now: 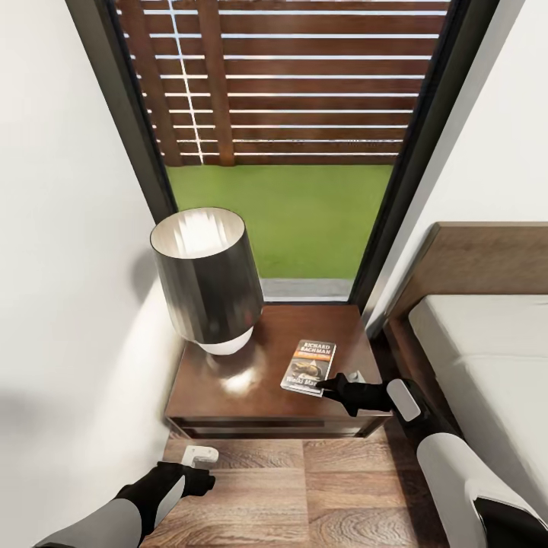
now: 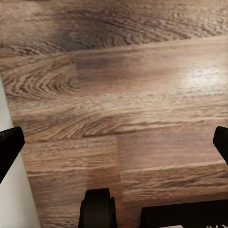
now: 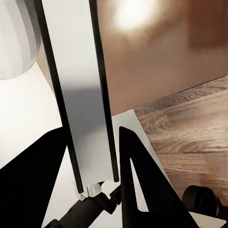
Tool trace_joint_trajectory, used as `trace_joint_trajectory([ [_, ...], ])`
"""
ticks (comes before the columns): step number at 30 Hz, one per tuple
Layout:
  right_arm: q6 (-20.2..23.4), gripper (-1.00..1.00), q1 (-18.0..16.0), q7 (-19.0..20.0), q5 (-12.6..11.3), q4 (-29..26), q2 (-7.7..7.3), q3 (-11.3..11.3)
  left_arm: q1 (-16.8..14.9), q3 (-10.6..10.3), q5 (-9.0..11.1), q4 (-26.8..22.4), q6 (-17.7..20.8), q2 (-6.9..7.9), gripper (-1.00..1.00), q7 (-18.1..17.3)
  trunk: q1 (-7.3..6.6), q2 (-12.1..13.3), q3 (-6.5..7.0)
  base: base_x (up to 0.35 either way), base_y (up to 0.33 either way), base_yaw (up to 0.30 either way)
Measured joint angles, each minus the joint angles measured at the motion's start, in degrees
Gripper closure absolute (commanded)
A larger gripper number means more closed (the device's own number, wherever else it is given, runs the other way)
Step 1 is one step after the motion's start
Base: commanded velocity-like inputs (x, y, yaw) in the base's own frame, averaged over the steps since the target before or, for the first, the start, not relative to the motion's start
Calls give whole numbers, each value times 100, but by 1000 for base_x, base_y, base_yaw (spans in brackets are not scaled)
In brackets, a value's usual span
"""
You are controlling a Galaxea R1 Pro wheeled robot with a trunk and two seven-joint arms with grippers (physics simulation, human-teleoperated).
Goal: In the bedroom, move the book from the bed onto either nightstand, and place the two sandals side by side next to the bed.
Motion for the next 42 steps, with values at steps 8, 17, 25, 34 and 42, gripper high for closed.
trace_joint_trajectory([
  [8, 0, 100, -4, 0, -3, 0, 0, 4, 0, -1, 1, 0, -2, 0, -100, 0, 0, 0, 0, 0, 0, 0],
  [17, -1, 100, -36, 1, 9, 15, 3, 6, 0, -1, 0, 0, -4, 0, -100, 0, 65, -119, -53, 0, 0, 0],
  [25, -4, 100, -96, -25, 8, 43, 2, 6, 0, -1, 1, 0, -1, 0, -100, 0, 154, -281, -126, 0, 0, 0],
  [34, -14, 100, -135, -278, -19, 52, 7, -5, 0, -2, 0, 0, -3, 0, -100, 0, 154, -281, -126, 0, 0, 0],
  [42, -18, 100, -150, -322, -9, 53, 1, -10, 0, -8, 0, 0, -7, 0, -100, 0, 197, -359, -161, 0, 0, 0],
])
